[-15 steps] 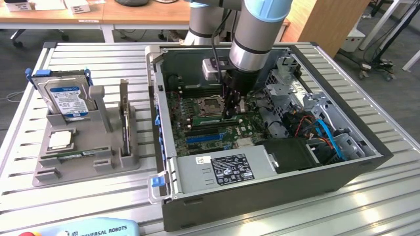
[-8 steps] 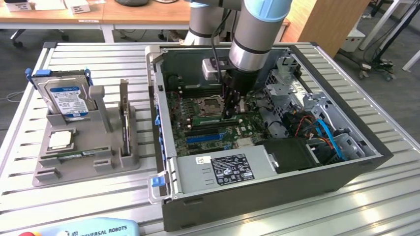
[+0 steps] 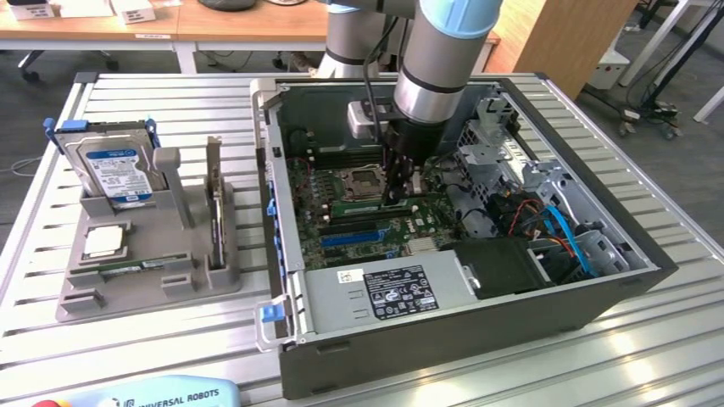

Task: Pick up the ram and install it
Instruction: 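Insert the ram into the slot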

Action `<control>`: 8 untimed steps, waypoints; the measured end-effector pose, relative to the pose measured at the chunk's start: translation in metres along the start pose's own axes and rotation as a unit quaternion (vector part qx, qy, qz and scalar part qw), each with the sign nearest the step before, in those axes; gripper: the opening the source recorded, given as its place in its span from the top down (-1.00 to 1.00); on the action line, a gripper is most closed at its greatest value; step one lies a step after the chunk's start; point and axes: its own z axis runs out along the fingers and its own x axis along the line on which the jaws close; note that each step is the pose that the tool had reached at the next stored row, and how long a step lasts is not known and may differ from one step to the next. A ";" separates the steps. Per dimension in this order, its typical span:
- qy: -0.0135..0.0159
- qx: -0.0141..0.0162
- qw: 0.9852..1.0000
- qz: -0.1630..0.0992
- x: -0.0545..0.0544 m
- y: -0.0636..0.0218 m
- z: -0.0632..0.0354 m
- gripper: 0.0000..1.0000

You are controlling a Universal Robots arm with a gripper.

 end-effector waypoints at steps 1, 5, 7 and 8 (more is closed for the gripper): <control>0.000 0.000 1.000 0.000 0.000 0.0000 0.0000 0.77; 0.000 0.000 1.000 0.000 0.000 0.0000 0.0002 0.77; 0.000 0.000 1.000 0.000 0.000 0.0000 0.0001 0.77; 0.000 0.000 1.000 0.000 0.000 0.0000 0.0001 0.77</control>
